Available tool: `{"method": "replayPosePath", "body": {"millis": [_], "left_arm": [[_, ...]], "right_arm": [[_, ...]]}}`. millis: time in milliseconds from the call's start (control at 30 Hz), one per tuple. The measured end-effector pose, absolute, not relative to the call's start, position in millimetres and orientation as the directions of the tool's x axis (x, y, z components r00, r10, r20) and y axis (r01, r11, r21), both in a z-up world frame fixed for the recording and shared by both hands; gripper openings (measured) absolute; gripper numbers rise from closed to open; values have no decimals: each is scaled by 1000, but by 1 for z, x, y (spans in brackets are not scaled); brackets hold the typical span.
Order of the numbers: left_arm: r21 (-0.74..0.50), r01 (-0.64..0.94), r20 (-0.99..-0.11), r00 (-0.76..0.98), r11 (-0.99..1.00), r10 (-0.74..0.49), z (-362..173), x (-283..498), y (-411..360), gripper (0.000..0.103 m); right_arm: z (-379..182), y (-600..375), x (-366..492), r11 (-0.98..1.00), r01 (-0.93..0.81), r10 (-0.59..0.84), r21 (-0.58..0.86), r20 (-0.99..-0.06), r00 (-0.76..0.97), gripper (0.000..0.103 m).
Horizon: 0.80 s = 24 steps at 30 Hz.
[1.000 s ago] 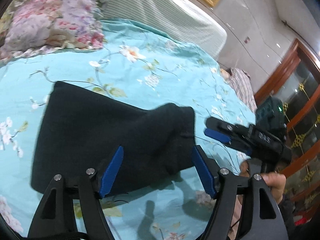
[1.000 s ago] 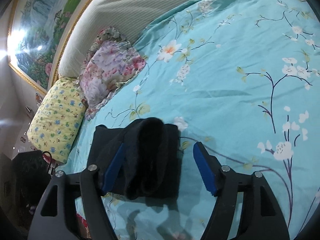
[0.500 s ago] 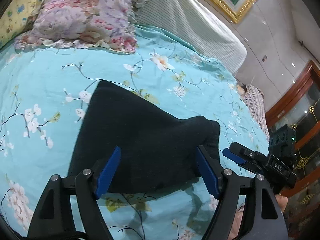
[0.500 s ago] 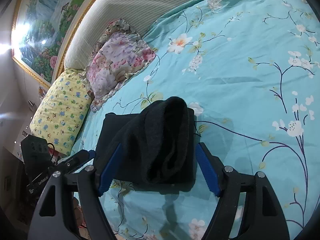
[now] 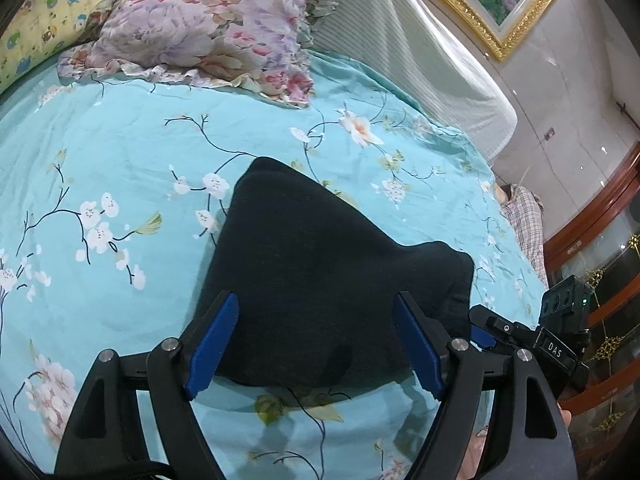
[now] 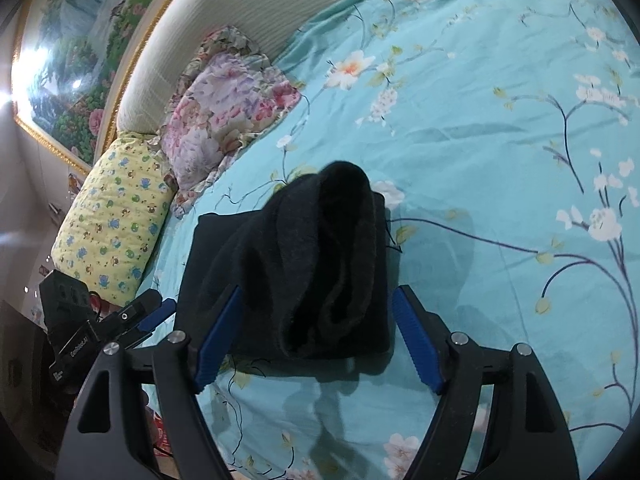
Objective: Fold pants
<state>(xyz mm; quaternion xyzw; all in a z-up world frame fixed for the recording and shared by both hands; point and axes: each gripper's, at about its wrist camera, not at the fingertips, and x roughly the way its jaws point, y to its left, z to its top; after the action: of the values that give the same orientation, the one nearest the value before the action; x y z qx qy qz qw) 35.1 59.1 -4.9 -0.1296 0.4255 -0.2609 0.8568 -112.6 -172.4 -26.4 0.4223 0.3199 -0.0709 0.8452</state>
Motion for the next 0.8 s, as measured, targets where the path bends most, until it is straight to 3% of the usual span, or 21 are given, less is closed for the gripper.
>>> {"method": "replayPosePath", "body": {"millis": [800], "left_arm": [[-465, 245, -732, 434, 851, -525, -46, 73, 56, 81]], "right_arm": [[-48, -175, -97, 599, 392, 216, 698, -613, 760, 77]]}}
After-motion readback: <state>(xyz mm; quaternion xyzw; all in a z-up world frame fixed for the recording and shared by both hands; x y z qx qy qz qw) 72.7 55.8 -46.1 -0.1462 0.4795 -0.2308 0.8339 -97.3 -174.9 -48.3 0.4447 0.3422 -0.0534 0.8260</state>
